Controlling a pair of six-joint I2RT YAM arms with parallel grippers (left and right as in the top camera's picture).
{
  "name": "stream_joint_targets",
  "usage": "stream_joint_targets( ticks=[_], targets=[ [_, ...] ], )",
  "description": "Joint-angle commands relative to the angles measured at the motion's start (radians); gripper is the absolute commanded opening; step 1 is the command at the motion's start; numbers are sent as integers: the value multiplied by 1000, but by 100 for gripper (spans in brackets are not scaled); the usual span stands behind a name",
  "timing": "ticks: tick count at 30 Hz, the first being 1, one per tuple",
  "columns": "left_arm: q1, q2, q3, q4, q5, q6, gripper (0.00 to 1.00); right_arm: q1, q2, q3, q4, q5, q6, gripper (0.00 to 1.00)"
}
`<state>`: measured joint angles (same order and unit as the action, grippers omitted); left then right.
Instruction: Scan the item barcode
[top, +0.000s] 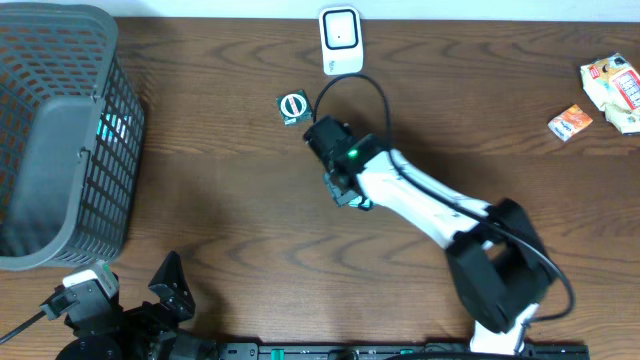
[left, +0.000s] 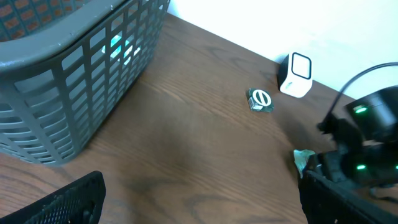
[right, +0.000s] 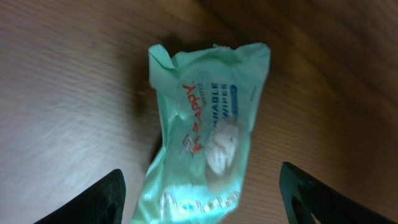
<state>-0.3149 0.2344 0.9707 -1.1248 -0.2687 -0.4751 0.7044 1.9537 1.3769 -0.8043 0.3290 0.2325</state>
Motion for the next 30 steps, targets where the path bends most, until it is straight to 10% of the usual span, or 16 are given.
stream_joint_targets(
  ticks=[1,25,30],
  targets=[
    [4,-2,-5,1,-17,-10,98,19,66,1,11,152,68,75],
    [4,-2,-5,1,-17,-10,98,22,108,0,-5,225,104,75],
    [4,-2,-5,1,-17,-10,98,23,110,-3,20,145,101,62]
  ],
)
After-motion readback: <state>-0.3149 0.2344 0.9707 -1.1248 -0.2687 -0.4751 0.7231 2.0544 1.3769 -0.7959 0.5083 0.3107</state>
